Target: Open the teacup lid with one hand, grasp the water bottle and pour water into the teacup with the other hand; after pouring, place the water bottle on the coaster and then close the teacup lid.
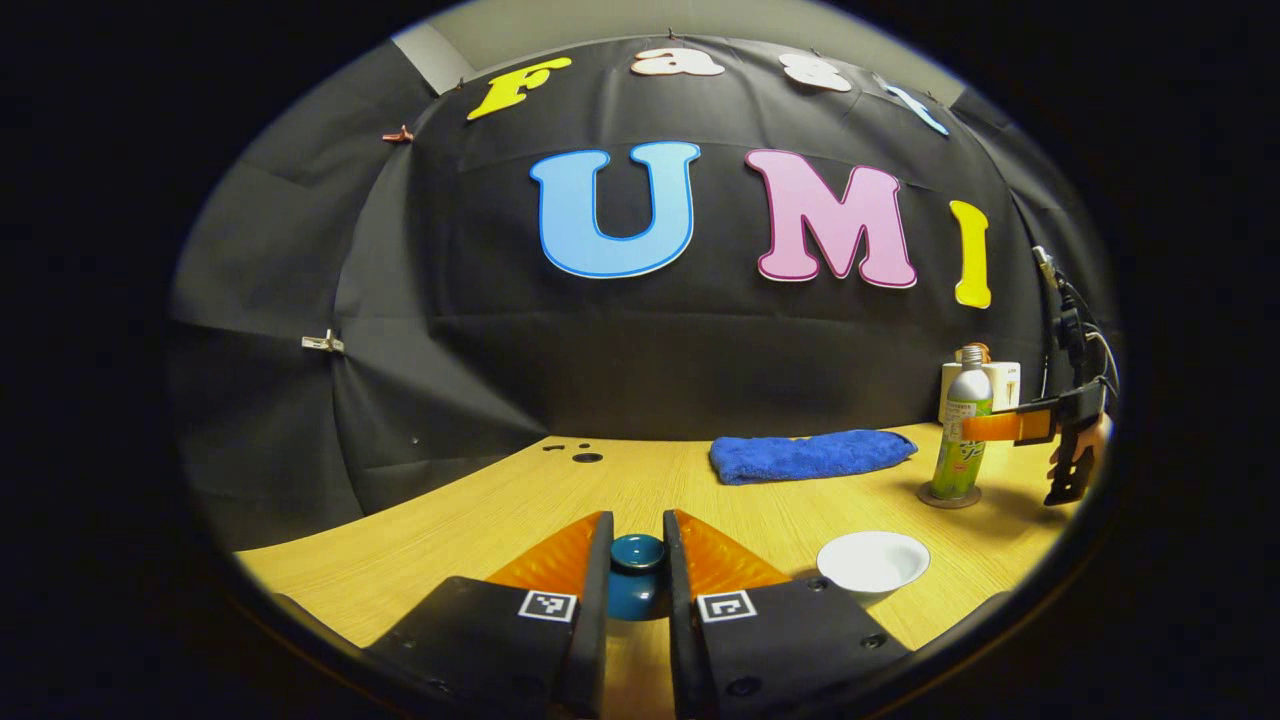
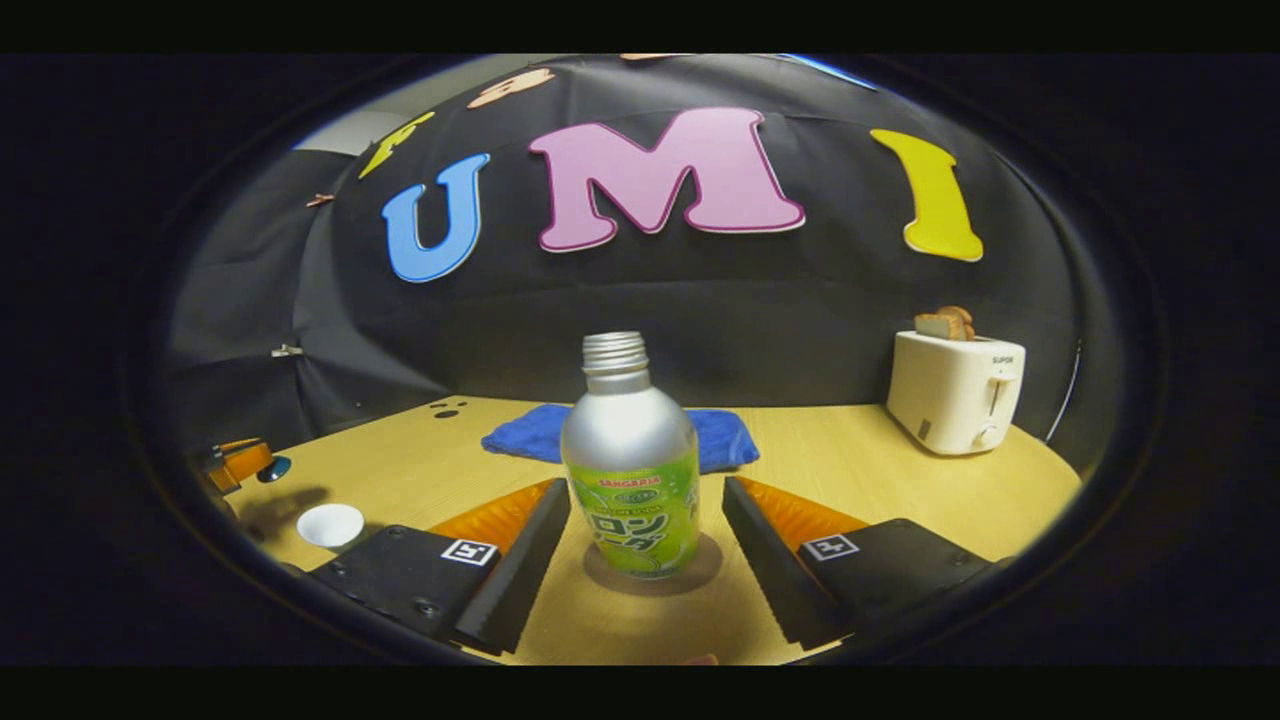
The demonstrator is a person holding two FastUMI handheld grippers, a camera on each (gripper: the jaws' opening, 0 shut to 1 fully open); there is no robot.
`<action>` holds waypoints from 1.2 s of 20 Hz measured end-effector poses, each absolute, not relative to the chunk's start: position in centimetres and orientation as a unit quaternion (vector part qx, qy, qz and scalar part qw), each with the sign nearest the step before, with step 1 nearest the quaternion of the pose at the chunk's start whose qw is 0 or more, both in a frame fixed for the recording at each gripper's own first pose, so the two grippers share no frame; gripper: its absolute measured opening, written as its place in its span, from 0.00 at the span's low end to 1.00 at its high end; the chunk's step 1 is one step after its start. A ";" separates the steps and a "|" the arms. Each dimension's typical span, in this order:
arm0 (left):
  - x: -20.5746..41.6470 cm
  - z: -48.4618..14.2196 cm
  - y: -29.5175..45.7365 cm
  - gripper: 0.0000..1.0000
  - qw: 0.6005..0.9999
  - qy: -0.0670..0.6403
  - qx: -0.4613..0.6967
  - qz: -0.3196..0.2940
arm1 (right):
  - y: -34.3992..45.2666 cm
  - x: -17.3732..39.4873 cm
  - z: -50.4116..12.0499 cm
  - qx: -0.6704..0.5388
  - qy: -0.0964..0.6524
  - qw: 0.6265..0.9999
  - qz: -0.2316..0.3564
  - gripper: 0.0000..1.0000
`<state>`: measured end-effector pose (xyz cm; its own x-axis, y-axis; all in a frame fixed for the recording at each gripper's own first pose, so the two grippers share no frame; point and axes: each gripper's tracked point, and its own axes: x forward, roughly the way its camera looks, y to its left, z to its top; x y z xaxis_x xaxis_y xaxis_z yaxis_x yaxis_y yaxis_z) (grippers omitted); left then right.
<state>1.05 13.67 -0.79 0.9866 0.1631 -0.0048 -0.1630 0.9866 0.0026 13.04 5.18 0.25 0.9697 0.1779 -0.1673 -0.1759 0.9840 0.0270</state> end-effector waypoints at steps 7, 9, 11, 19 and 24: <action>1.2 -0.7 9.8 0.30 0.999 0.003 -0.021 0.026 | 5.6 4.9 2.0 -0.050 0.032 0.994 0.091 0.95; 1.3 -0.6 8.1 0.30 1.000 0.004 -0.025 0.003 | 6.2 3.5 1.3 -0.070 0.027 0.992 0.098 0.94; 1.3 -0.6 6.5 0.30 1.000 0.003 -0.026 -0.018 | 6.9 2.6 0.1 -0.074 0.029 0.991 0.109 0.92; 1.4 -0.6 0.7 0.30 0.996 -0.002 0.001 -0.091 | 6.7 2.1 0.1 -0.001 0.007 0.992 0.129 0.92; 2.5 -0.6 -1.6 0.30 0.994 0.000 0.005 -0.108 | 6.3 2.4 0.0 0.004 0.007 0.992 0.123 0.93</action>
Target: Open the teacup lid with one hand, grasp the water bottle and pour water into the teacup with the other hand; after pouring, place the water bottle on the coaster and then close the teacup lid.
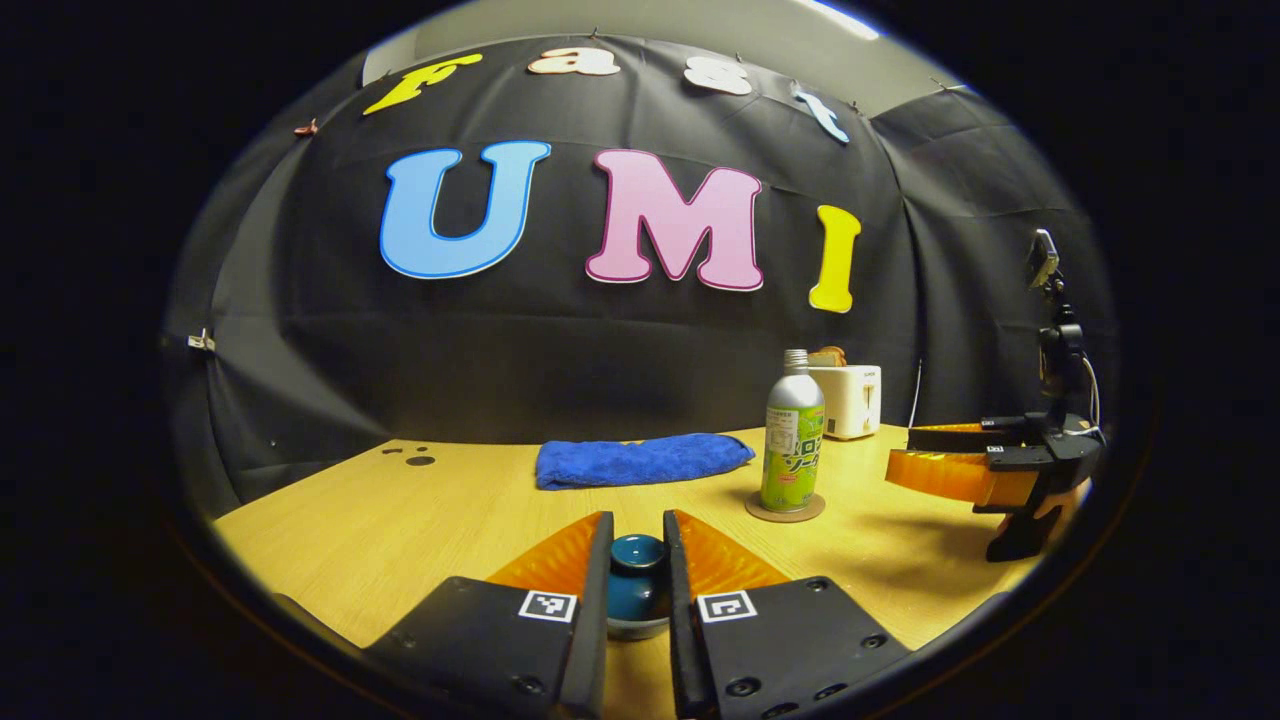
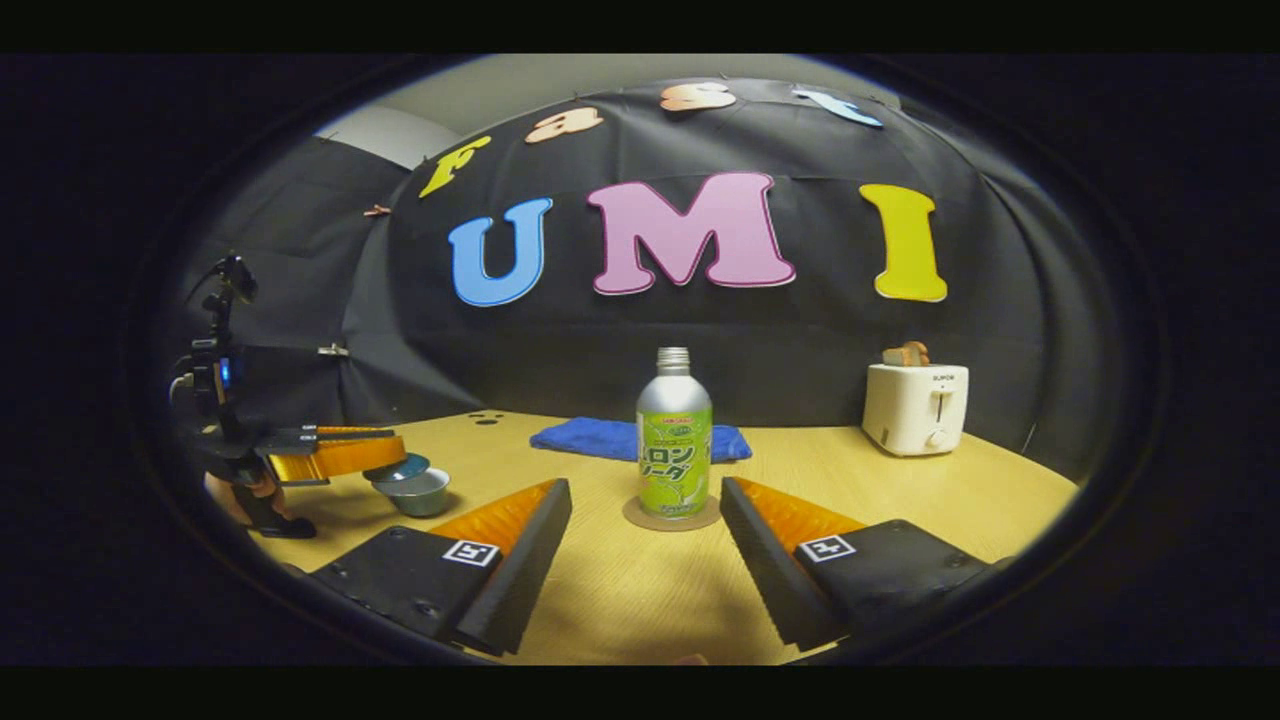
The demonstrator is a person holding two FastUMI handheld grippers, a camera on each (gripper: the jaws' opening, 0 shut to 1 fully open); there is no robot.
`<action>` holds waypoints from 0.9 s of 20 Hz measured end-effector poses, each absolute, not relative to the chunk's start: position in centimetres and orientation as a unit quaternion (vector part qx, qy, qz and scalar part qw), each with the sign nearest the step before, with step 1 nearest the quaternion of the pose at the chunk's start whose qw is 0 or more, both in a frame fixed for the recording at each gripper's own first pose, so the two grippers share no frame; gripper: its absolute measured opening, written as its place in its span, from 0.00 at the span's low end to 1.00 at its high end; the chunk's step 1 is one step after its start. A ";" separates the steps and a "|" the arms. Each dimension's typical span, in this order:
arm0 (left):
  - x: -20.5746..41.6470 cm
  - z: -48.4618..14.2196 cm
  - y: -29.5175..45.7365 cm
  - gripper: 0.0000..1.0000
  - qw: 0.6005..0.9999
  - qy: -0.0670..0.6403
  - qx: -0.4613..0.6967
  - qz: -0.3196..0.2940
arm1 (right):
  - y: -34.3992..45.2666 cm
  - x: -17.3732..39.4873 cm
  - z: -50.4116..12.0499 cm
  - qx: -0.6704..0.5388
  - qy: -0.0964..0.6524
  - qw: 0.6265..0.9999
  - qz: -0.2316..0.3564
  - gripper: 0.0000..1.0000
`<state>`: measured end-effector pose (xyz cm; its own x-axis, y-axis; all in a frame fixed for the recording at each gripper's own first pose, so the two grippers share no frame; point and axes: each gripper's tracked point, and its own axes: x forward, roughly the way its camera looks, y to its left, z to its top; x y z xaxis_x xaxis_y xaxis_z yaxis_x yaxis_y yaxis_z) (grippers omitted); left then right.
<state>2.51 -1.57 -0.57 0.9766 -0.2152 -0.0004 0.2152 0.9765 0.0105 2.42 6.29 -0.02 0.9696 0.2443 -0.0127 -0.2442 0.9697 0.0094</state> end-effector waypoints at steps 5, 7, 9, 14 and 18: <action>3.5 -1.8 -1.4 0.30 0.995 0.042 0.009 -0.095 | 6.3 2.4 0.0 0.004 0.007 0.992 0.124 0.93; 3.7 -2.4 -1.5 0.30 0.993 0.062 0.018 -0.097 | 6.4 2.4 0.0 0.004 0.005 0.992 0.125 0.93; 3.9 -2.5 -1.5 0.30 0.993 0.069 0.027 -0.095 | 6.6 2.5 -0.1 0.004 0.007 0.991 0.130 0.93; 4.0 -2.5 -1.1 0.34 0.993 0.067 0.022 -0.092 | 6.5 2.7 -0.1 0.004 0.006 0.992 0.130 0.93; 4.1 -2.6 -1.1 0.38 0.993 0.069 0.023 -0.089 | 6.6 2.7 -0.1 0.004 0.007 0.991 0.132 0.93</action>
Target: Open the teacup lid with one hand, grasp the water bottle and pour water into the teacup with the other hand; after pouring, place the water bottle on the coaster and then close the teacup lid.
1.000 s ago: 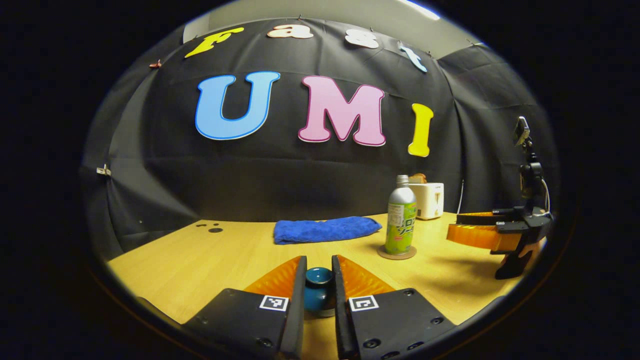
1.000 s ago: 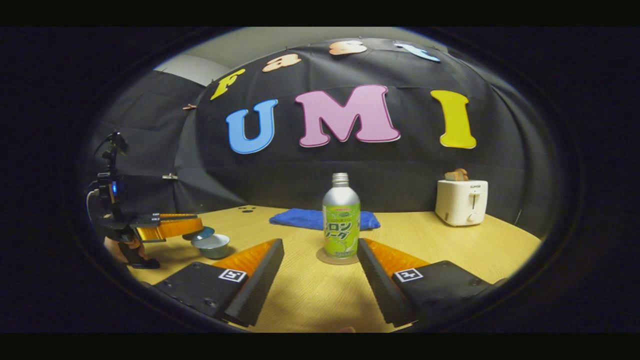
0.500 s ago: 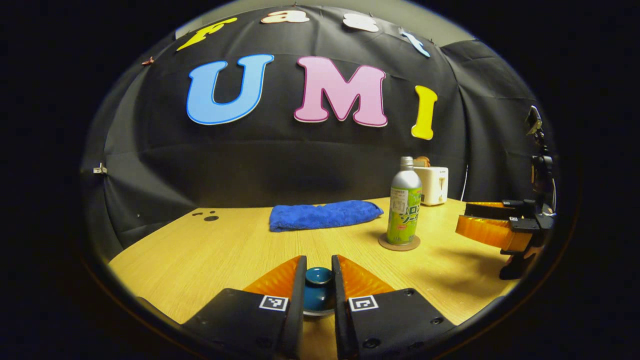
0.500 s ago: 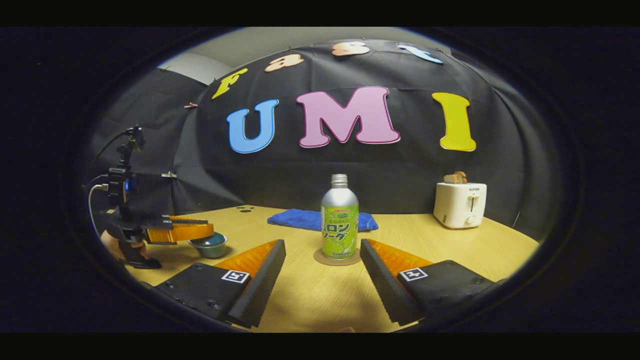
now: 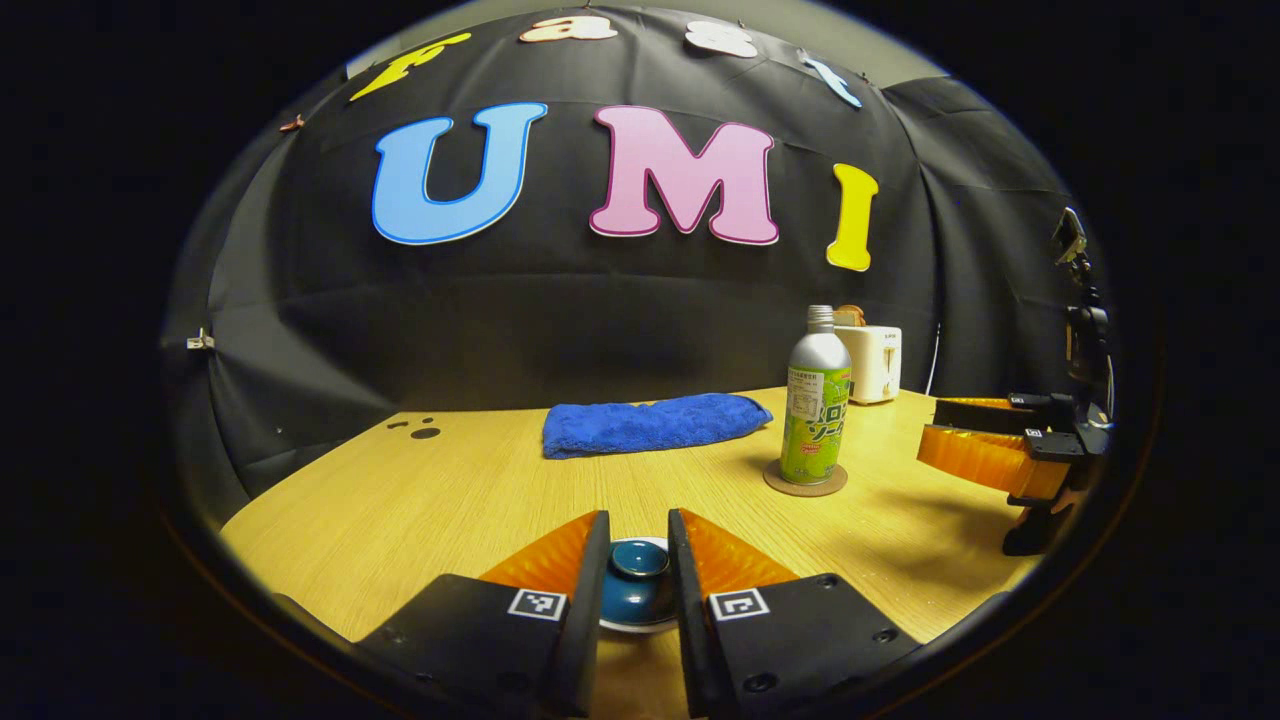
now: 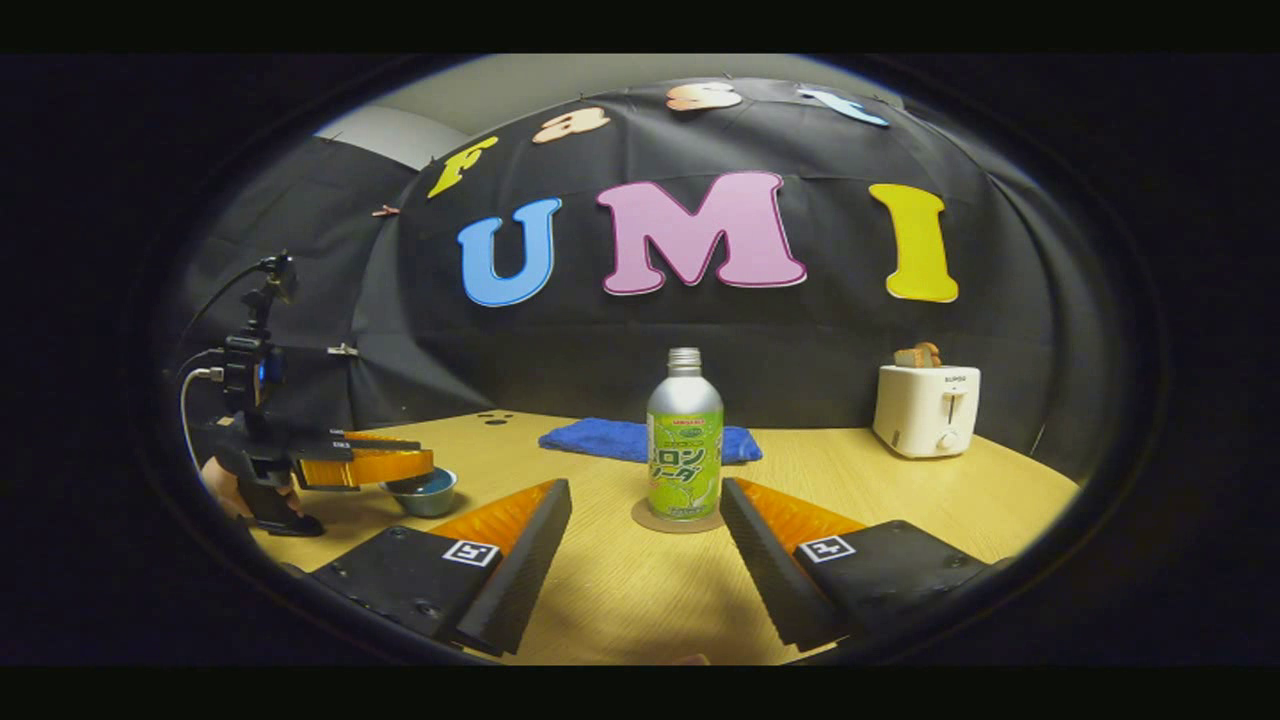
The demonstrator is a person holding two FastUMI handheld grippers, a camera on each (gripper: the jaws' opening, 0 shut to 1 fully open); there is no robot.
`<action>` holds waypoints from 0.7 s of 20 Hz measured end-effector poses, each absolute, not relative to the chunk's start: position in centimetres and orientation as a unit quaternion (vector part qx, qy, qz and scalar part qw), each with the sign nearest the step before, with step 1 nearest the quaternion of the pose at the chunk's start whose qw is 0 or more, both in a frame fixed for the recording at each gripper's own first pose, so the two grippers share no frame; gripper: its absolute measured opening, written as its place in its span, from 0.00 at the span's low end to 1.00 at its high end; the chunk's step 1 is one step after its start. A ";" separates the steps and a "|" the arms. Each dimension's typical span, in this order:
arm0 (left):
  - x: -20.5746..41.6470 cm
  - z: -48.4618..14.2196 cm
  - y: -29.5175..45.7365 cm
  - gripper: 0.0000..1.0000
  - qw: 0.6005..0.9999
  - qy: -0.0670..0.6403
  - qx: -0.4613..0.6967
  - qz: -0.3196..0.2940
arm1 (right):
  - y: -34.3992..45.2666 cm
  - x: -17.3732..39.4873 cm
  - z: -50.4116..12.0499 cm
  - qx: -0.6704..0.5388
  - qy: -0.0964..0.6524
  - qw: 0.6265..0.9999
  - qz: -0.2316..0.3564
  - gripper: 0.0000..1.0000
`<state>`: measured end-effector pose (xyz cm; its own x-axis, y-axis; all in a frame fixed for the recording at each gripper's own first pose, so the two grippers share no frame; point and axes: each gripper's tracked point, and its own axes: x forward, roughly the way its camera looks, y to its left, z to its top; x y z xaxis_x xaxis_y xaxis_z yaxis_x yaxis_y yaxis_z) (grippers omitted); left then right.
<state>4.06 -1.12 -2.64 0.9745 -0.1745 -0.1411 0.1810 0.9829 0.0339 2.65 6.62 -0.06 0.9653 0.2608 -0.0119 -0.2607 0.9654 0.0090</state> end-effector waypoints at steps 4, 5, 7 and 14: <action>3.8 -2.4 -0.8 0.48 0.995 0.064 0.026 -0.077 | 6.6 2.7 -0.1 0.004 0.006 0.991 0.131 0.93; 3.6 -2.1 -0.6 0.58 0.996 0.056 0.023 -0.071 | 6.5 2.7 -0.1 0.003 0.007 0.992 0.129 0.93; 3.0 -1.3 -0.1 0.70 0.998 0.027 0.013 -0.059 | 6.4 2.7 -0.1 0.003 0.006 0.992 0.126 0.93; 1.5 -0.6 -0.3 0.82 1.000 -0.004 0.003 -0.031 | 6.4 2.1 -0.1 0.003 0.005 0.994 0.113 0.93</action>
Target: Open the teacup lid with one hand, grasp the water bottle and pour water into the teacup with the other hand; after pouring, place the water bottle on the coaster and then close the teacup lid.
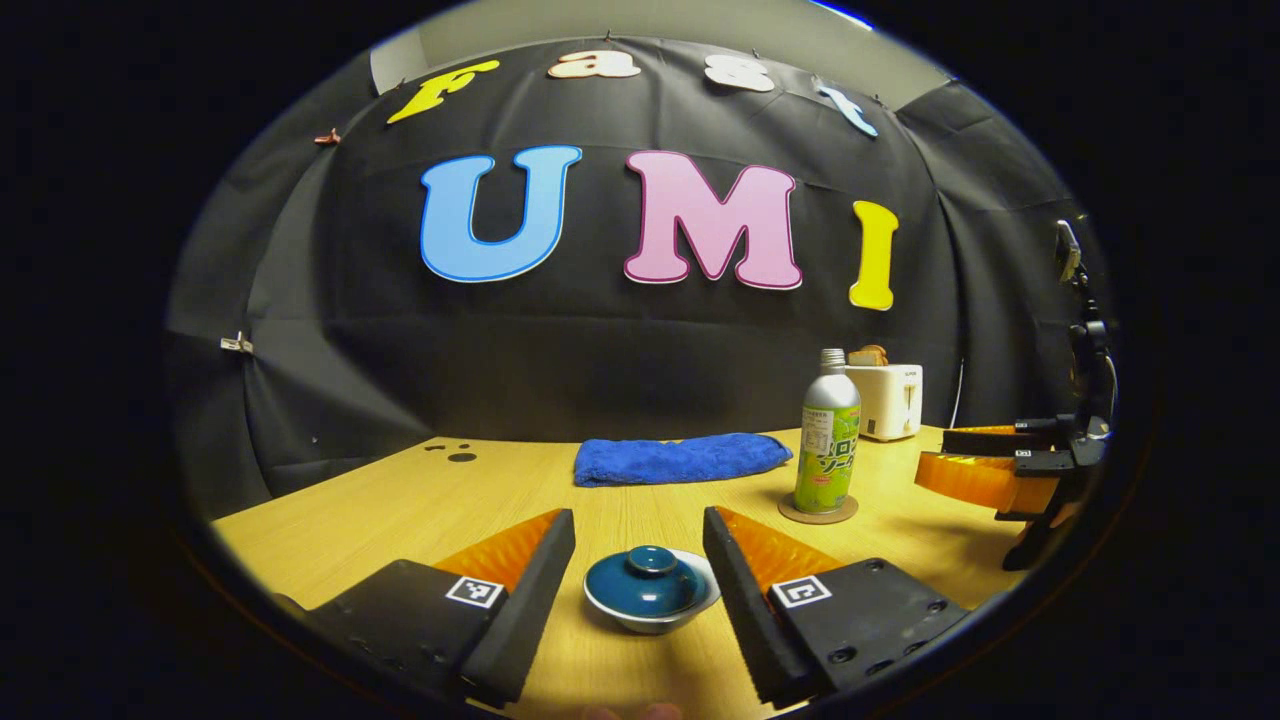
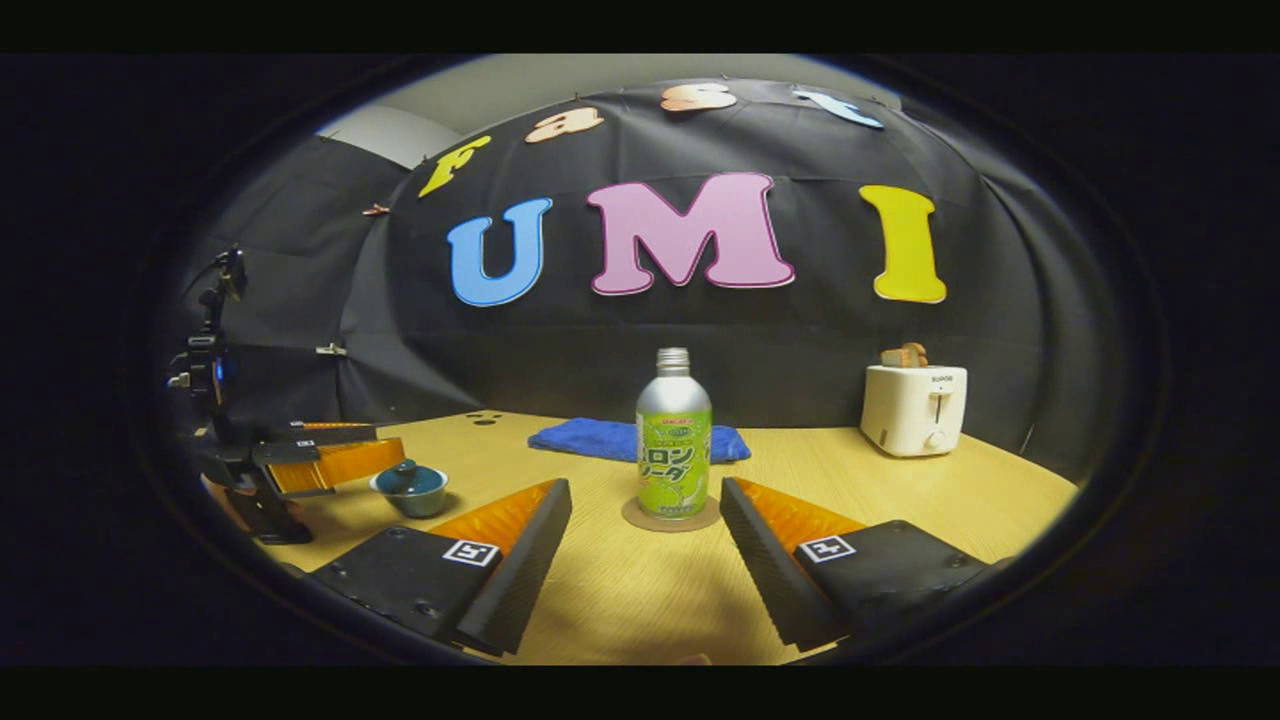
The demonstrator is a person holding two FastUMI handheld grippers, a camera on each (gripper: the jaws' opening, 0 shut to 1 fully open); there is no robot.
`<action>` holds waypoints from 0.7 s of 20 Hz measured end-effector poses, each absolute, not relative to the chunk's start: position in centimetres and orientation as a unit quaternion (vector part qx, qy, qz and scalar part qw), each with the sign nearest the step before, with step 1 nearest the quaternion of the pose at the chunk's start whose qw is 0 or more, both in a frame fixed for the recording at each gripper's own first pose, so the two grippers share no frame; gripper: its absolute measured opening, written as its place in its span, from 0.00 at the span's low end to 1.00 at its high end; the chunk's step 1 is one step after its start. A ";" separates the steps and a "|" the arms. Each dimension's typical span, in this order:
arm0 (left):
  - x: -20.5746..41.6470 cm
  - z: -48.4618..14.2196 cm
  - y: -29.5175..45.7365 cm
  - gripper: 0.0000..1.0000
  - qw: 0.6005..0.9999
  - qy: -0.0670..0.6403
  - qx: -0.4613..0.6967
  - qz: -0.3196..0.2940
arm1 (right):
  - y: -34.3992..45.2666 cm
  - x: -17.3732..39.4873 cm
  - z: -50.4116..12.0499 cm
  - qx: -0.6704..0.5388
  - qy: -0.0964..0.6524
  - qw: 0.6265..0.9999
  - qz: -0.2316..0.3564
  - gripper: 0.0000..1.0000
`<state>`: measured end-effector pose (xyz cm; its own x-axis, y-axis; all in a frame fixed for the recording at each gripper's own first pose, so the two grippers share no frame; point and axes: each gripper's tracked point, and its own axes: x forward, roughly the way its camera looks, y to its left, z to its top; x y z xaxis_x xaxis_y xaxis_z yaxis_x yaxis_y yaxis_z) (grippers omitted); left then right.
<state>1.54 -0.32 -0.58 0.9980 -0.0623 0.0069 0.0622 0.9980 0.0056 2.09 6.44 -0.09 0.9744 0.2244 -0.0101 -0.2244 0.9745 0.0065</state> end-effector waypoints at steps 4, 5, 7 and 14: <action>1.6 -0.6 -0.3 0.90 1.000 -0.001 0.002 -0.002 | 6.4 1.3 0.0 0.002 0.004 0.995 0.103 0.93; 1.6 -0.6 -0.1 0.90 1.000 -0.001 0.002 0.008 | 6.3 1.3 0.0 0.002 0.004 0.995 0.097 0.93; 1.6 -0.4 -0.8 0.90 1.000 -0.001 0.002 0.006 | 5.9 1.2 0.0 0.002 0.004 0.996 0.087 0.93; 1.6 -0.5 -1.1 0.92 1.000 -0.001 0.002 -0.004 | 5.8 1.2 0.0 0.002 0.003 0.997 0.081 0.93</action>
